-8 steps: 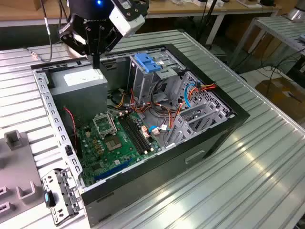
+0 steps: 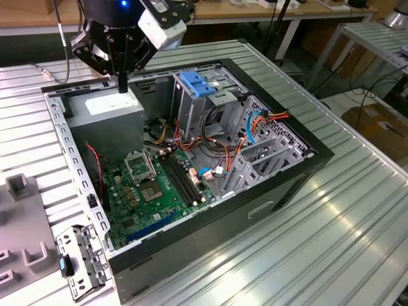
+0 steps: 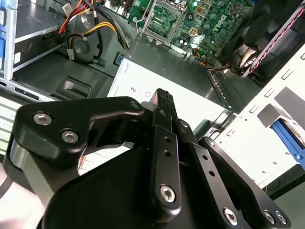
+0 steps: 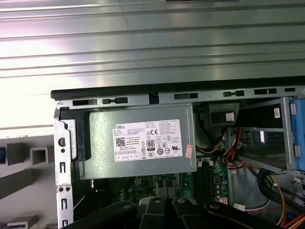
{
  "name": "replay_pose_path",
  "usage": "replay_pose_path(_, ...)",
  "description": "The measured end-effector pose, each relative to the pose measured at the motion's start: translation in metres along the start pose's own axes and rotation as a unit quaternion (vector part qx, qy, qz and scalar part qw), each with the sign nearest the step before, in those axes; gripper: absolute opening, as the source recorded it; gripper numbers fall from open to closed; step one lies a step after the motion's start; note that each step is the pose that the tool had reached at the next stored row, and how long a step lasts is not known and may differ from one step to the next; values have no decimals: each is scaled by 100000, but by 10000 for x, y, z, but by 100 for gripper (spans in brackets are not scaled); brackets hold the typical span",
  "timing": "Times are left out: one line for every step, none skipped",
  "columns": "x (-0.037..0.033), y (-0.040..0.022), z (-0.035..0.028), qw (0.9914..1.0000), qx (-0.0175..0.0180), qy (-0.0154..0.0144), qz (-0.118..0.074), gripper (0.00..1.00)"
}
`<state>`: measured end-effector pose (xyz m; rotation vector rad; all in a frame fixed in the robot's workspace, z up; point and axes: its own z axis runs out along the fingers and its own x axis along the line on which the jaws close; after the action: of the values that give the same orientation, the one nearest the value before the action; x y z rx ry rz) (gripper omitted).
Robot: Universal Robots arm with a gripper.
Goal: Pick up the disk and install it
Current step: 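Reach for the disk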
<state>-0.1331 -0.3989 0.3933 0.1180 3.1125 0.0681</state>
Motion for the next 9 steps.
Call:
replay_pose_path(6,0,0,100000,2,2,0,11)
replay_pose_path(14,-1,0,100000,-2,1,1,11)
replay_pose_path(21,-2,-1,100000,-2,1,2,11)
replay_pose_path(28,-2,-1,100000,0,2,1,11)
replay_pose_path(34,-3,-1,100000,-3,1,0,11)
replay_pose_path(40,-3,-1,100000,-5,1,-1,11)
replay_pose_path(45,-3,-1,100000,-5,1,0,11)
replay_pose_path(50,-4,-1,100000,-4,2,0,11)
replay_pose_path(54,-4,-2,100000,-7,3,-1,11)
